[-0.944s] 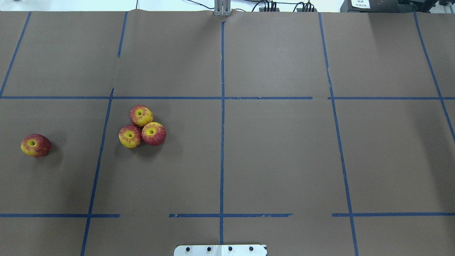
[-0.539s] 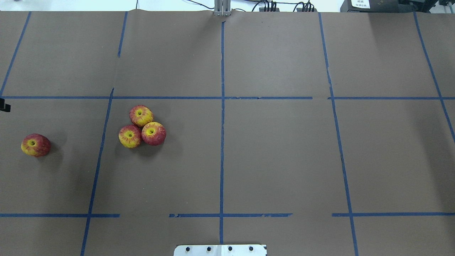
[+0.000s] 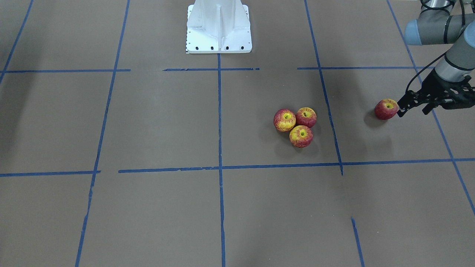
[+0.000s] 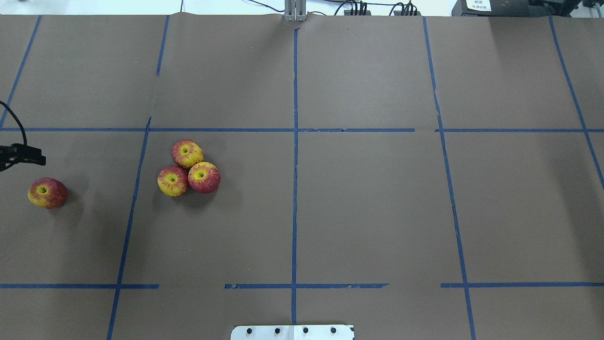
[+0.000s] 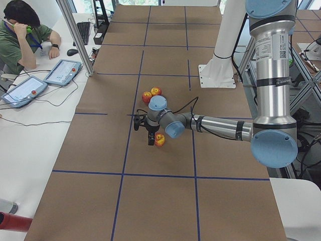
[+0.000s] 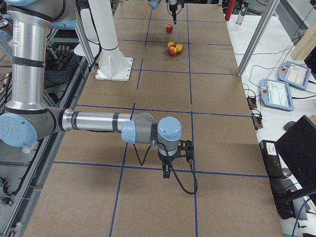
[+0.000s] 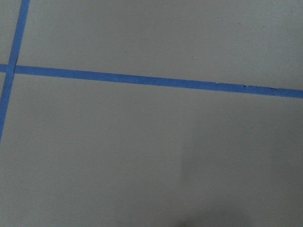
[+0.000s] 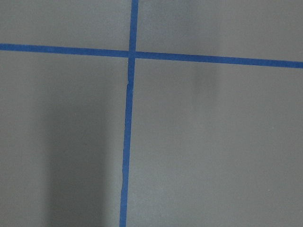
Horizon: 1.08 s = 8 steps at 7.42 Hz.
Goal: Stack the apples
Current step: 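Move the left gripper down over the lone red apple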
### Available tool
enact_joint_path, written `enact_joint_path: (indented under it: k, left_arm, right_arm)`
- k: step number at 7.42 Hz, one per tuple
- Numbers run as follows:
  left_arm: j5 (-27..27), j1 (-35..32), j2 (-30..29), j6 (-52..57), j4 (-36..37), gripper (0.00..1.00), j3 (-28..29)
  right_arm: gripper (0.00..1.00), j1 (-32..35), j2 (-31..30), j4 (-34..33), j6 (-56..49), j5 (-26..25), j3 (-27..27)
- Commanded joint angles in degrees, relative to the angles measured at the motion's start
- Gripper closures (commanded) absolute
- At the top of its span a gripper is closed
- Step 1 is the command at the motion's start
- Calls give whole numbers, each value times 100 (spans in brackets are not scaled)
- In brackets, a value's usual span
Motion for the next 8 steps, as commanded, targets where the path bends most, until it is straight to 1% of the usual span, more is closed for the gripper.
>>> enact_joint_path:
  k: [1,8]
  left_arm:
    - [53,228,-4,-47,-41,0,6]
    - [71,686,110,-56,-32,0,182]
  right_arm:
    - [0,0,0,0,0,0,0]
    - [0,0,0,0,0,0,0]
